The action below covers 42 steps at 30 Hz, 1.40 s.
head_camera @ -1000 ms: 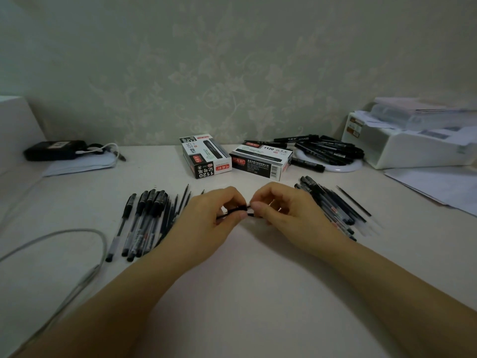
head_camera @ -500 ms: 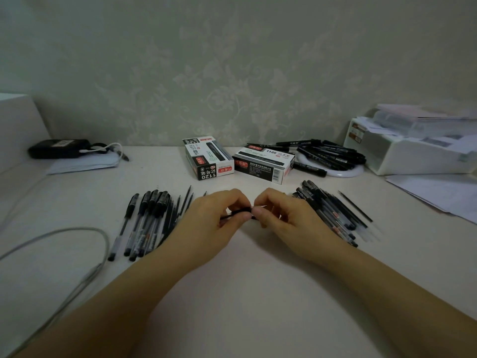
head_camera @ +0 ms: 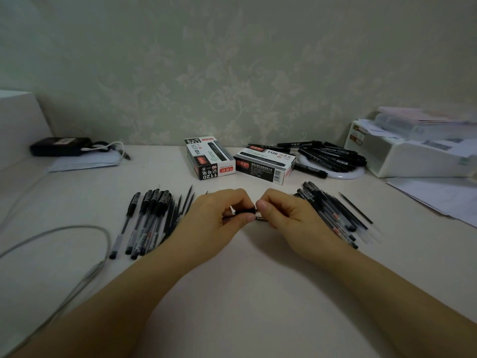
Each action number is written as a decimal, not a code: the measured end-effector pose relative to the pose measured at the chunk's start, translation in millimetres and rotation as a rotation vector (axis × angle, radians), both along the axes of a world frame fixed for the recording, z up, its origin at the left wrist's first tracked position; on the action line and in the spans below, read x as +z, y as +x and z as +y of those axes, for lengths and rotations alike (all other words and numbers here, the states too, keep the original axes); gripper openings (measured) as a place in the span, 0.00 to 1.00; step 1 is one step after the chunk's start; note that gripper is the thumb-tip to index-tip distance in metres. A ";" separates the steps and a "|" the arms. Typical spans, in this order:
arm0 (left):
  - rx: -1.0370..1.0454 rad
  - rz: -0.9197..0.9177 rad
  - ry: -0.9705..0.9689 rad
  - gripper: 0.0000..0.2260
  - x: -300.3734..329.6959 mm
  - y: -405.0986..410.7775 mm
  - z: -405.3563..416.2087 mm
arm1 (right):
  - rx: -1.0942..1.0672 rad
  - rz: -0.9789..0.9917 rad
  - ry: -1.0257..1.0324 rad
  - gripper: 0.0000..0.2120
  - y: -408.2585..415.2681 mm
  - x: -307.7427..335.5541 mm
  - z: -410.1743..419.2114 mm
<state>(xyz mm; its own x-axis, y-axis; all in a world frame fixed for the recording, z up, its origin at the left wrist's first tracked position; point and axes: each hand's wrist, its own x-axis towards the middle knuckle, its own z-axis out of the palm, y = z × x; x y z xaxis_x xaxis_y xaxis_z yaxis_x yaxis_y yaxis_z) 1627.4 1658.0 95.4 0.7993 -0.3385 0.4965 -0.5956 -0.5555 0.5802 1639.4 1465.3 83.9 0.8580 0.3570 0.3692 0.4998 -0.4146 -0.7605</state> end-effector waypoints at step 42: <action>0.103 0.061 0.150 0.05 -3.2 4.2 6.9 | -0.124 -0.031 -0.008 0.06 6.9 -3.6 -3.0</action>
